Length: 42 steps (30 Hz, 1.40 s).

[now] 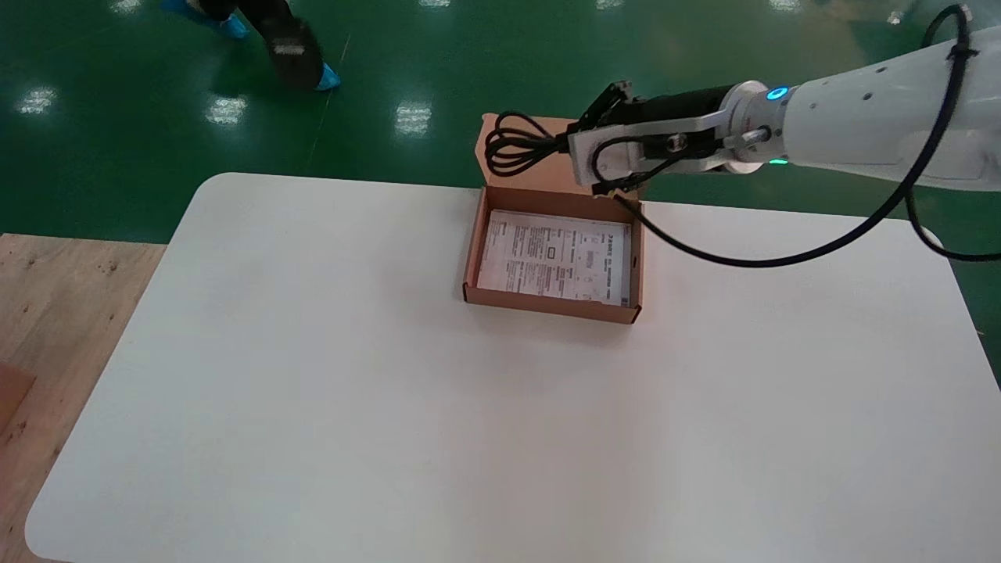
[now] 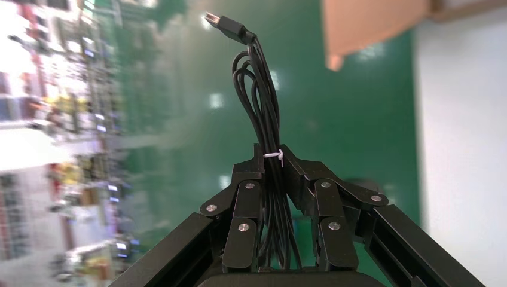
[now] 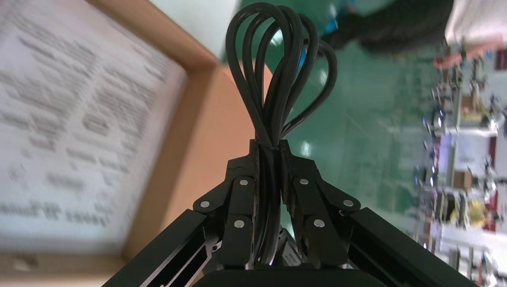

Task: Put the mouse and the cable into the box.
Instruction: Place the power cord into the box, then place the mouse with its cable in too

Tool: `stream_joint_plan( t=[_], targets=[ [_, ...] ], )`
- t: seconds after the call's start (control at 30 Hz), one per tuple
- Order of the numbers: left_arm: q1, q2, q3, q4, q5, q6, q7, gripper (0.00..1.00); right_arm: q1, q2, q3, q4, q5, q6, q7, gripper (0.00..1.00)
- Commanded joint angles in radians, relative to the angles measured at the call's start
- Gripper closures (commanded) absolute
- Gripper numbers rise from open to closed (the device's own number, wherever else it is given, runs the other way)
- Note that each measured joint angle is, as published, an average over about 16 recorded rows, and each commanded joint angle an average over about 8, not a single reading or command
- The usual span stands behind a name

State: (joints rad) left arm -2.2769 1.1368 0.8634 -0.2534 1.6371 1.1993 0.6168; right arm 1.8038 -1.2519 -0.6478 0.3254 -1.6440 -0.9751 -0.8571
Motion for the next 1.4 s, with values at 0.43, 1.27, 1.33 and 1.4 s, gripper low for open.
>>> stream_joint_plan(
  t=[0.43, 1.27, 1.33, 1.4],
  targets=[
    [-0.037, 0.031, -0.001, -0.023, 0.008, -0.051, 0.025, 1.0, -0.046, -0.077, -0.005, -0.126, 0.021, -0.019, -0.176, 1.0],
    [0.015, 0.069, -0.023, -0.022, -0.048, 0.018, 0.084, 1.0, -0.016, -0.071, -0.016, -0.207, 0.04, -0.067, -0.231, 0.0],
    [0.032, 0.093, -0.032, -0.012, -0.068, 0.028, 0.103, 1.0, 0.013, -0.049, -0.004, -0.22, 0.057, -0.078, -0.208, 0.0],
    [0.053, 0.119, -0.042, 0.003, -0.089, 0.039, 0.123, 1.0, 0.052, -0.019, 0.01, -0.234, 0.075, -0.092, -0.182, 0.0]
  ],
)
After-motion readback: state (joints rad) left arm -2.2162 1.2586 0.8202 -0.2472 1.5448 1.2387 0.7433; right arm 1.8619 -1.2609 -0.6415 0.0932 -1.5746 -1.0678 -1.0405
